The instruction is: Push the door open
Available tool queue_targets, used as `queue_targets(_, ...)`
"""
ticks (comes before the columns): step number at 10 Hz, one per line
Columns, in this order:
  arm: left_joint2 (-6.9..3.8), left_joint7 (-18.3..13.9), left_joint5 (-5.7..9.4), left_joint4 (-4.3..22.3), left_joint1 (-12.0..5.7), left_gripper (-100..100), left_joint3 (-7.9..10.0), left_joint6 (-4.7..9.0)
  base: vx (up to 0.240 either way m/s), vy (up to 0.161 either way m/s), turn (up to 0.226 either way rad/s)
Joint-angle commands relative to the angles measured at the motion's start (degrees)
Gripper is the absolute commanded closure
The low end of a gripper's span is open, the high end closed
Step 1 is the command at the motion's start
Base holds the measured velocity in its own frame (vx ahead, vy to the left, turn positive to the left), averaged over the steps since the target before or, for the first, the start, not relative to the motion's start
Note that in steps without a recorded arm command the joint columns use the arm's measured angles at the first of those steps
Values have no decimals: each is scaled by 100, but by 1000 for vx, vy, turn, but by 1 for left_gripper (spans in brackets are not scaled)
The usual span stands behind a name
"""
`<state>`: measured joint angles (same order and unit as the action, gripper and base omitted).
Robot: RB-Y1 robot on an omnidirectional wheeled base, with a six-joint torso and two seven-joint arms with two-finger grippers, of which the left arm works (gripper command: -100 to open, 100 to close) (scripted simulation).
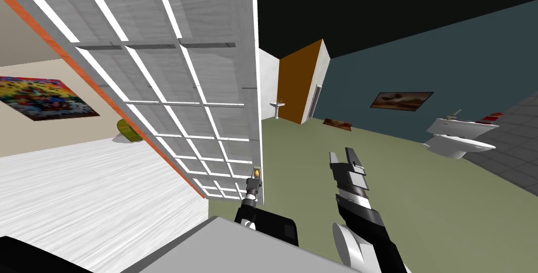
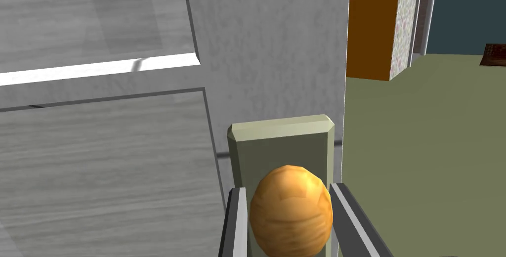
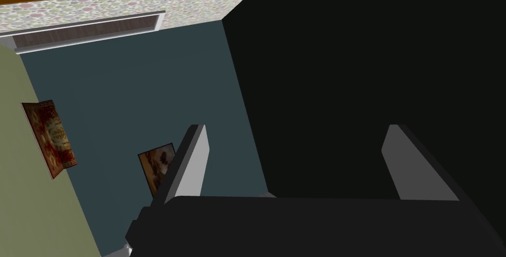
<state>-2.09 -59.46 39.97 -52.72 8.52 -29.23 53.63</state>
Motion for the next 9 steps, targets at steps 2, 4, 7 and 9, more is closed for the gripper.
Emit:
queue_targets(2,78,22,107,1,-29,100,213,61,227,-66,81)
queue_targets(4,105,46,113,-71,34,100,210,16,135,-46,44)
queue_targets(7,-22,94,237,-63,-3,100,444,78,172,-43,52)
queue_targets(9,-30,123,319,-48,-19,100,595,116,219,-72,65)
